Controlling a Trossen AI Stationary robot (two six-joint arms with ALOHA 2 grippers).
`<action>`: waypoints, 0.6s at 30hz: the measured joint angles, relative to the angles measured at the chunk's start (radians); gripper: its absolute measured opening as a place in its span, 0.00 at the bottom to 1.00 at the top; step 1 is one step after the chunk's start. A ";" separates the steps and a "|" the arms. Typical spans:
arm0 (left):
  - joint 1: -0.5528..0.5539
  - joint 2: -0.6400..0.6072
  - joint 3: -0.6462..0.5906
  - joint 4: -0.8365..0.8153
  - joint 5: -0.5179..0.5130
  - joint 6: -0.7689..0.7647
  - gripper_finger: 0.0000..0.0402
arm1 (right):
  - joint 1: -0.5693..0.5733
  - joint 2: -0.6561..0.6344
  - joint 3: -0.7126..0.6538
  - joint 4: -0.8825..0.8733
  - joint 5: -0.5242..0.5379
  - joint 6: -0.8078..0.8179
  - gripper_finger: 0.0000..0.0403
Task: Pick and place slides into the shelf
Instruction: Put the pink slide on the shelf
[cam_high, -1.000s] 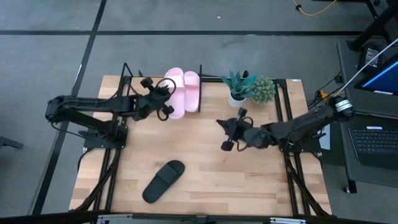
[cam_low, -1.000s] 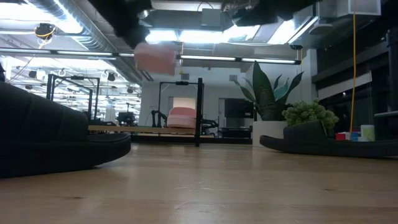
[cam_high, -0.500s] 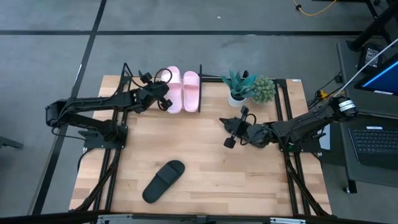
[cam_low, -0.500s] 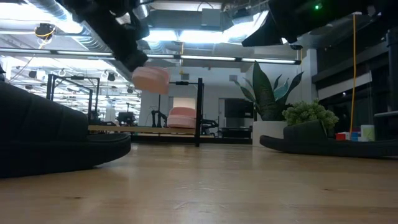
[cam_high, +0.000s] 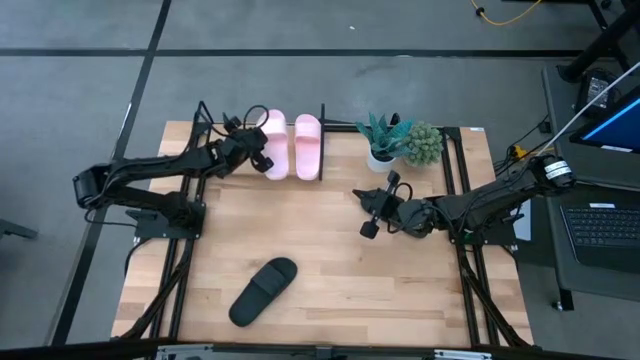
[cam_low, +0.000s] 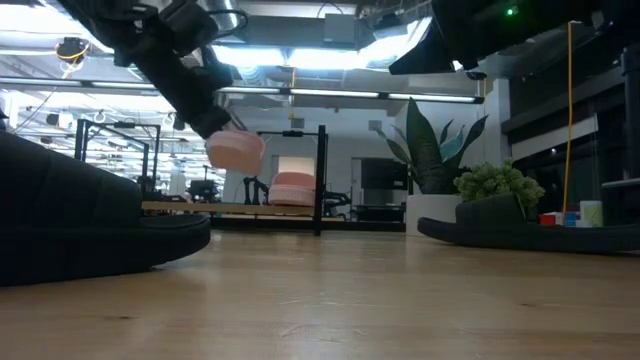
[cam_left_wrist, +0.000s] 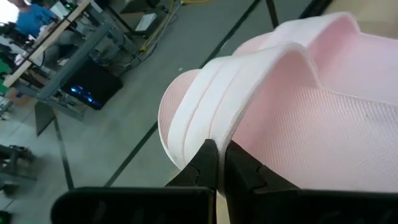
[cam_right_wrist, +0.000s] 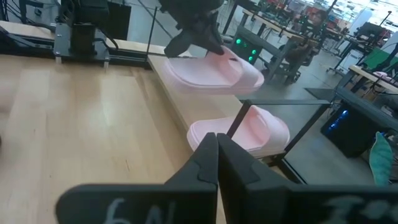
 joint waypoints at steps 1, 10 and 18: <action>0.005 0.000 -0.008 0.009 0.004 0.000 0.00 | 0.000 0.000 0.000 0.000 0.000 0.002 0.01; 0.029 0.073 -0.019 0.070 0.013 0.026 0.00 | 0.000 0.000 0.000 -0.008 0.000 0.014 0.00; 0.029 0.162 -0.020 0.161 0.011 0.078 0.00 | 0.000 0.001 0.000 -0.020 0.000 0.018 0.01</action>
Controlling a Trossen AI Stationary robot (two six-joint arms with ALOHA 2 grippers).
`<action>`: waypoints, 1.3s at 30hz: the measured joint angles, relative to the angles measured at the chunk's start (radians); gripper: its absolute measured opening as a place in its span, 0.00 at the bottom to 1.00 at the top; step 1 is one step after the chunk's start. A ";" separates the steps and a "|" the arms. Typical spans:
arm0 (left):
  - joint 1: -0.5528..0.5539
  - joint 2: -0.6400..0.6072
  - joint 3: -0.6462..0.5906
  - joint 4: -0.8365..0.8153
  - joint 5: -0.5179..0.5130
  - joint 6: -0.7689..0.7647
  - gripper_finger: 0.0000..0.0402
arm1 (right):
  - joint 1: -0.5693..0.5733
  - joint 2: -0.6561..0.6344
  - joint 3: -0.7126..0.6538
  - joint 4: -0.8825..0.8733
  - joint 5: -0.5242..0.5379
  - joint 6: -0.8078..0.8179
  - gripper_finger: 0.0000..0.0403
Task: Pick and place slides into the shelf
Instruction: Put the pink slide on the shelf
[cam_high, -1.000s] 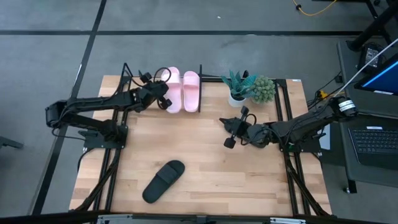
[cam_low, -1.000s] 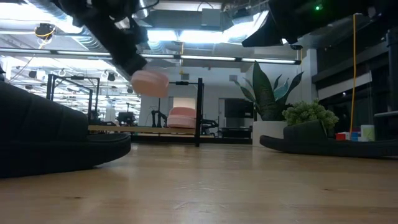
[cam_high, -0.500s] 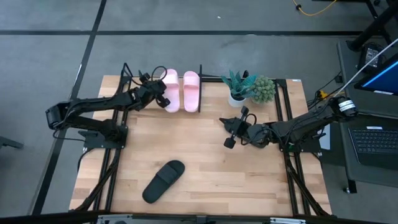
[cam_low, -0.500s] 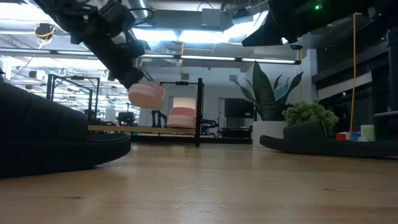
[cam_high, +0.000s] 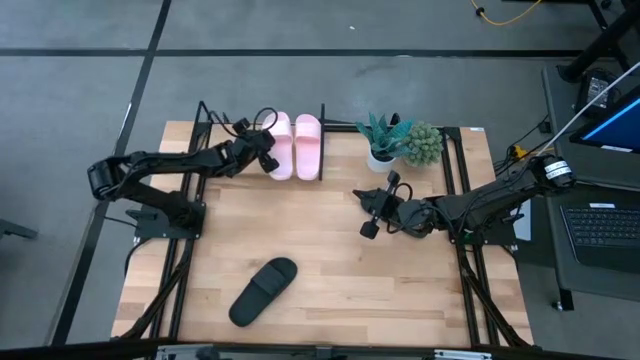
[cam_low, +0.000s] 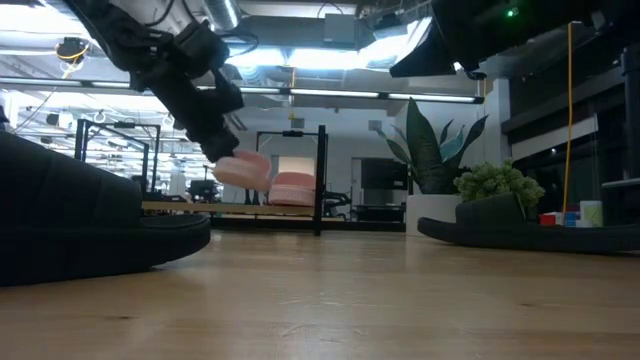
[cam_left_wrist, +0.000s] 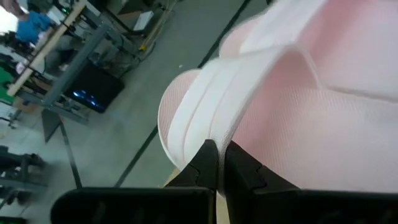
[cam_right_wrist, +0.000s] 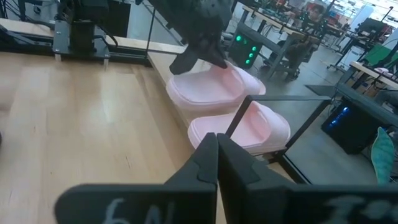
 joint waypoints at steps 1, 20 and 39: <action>0.000 0.008 0.000 -0.005 0.001 0.000 0.00 | 0.000 0.000 0.000 -0.005 0.000 0.000 0.01; 0.064 0.054 0.000 0.051 0.123 0.012 0.00 | 0.000 0.000 0.000 -0.012 0.000 0.012 0.02; 0.107 0.054 0.000 0.052 0.257 0.078 0.00 | 0.000 0.000 0.000 -0.012 0.000 0.025 0.02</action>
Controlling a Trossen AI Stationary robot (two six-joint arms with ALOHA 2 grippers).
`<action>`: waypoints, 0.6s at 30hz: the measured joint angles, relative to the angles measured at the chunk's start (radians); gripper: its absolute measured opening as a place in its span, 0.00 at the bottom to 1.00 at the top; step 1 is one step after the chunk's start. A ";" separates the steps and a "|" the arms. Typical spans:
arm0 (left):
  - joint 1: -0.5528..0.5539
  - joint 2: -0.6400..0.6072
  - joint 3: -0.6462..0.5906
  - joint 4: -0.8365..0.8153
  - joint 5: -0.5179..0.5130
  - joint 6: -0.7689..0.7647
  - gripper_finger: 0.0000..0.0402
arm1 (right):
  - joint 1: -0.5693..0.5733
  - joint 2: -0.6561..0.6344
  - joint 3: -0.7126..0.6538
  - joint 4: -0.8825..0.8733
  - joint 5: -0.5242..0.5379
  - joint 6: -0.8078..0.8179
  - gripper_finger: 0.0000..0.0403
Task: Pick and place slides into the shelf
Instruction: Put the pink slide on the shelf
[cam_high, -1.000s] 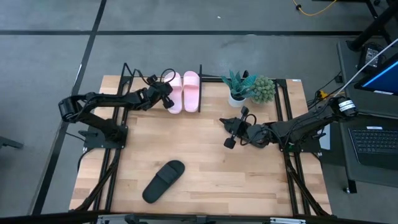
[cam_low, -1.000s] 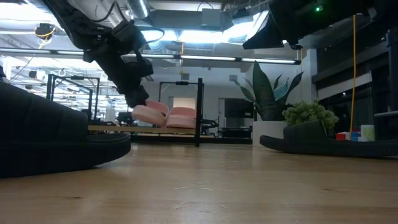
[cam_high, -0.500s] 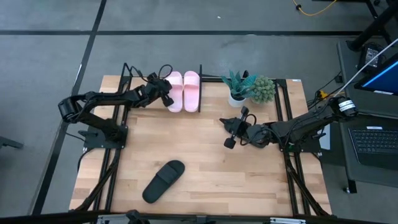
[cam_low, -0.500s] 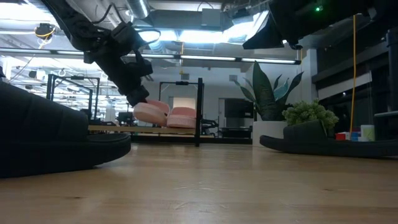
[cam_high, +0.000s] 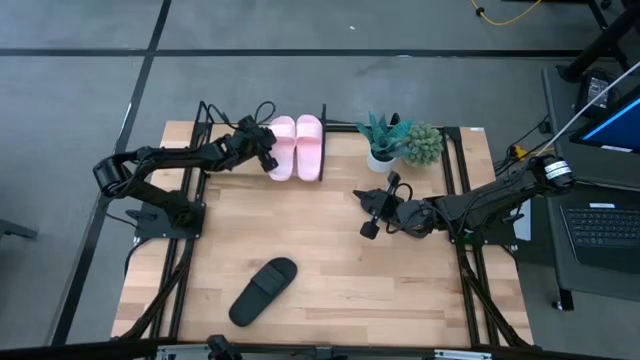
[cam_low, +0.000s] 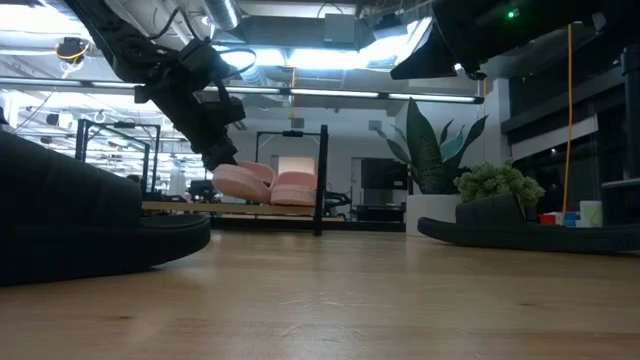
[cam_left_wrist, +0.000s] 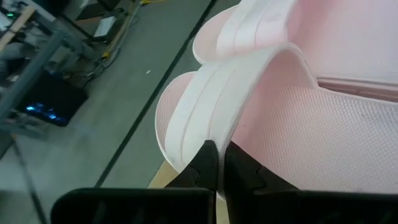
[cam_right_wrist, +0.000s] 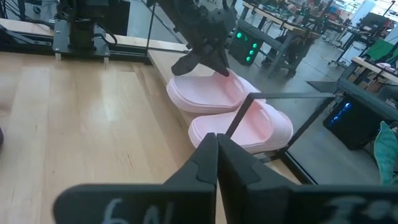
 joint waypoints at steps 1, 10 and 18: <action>0.003 0.000 0.000 0.000 0.013 -0.001 0.00 | 0.000 0.000 0.000 0.000 0.000 0.000 0.02; 0.015 0.012 0.001 -0.010 0.044 0.000 0.04 | 0.000 0.000 0.000 0.000 0.000 0.002 0.02; 0.015 0.012 0.001 -0.009 0.042 -0.001 0.12 | 0.000 0.000 0.000 0.000 0.000 0.003 0.01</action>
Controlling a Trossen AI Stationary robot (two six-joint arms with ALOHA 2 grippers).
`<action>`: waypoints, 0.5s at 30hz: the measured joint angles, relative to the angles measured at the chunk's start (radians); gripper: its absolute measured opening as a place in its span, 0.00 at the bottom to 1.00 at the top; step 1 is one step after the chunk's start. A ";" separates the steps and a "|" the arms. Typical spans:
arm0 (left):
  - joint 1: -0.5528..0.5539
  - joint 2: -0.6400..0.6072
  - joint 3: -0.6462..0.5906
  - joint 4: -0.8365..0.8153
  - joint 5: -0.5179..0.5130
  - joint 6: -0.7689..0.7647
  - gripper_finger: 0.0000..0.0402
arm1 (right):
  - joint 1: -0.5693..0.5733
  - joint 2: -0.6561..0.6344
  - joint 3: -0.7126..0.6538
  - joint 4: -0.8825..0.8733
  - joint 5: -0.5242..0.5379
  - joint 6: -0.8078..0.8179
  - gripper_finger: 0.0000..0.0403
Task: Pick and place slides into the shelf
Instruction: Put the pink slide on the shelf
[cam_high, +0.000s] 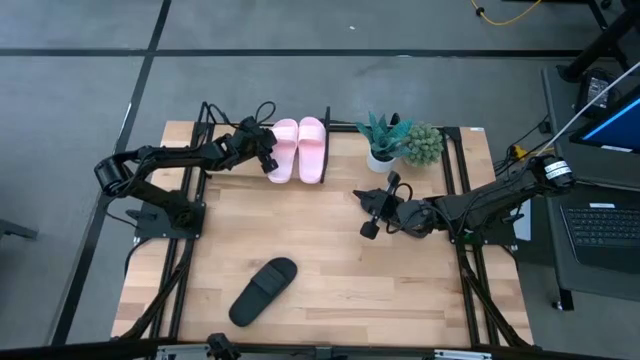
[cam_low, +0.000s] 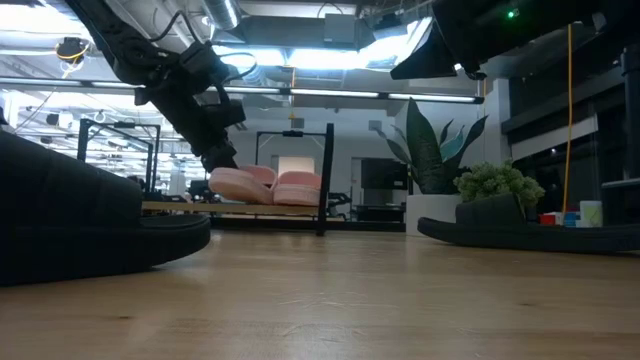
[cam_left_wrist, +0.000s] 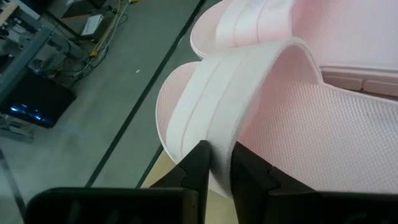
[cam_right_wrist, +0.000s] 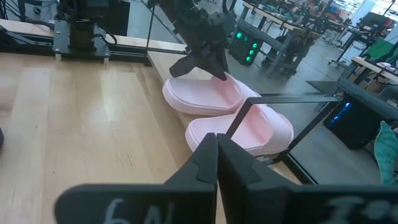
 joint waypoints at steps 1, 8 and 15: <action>0.000 0.000 0.000 0.000 0.000 0.000 0.12 | 0.000 0.000 0.000 0.000 0.000 0.000 0.01; 0.000 0.000 0.000 0.000 -0.001 -0.001 0.13 | 0.000 0.000 0.000 0.000 0.000 0.001 0.03; 0.000 0.000 0.000 0.000 -0.001 -0.006 0.13 | 0.000 0.000 0.000 0.000 0.000 0.001 0.02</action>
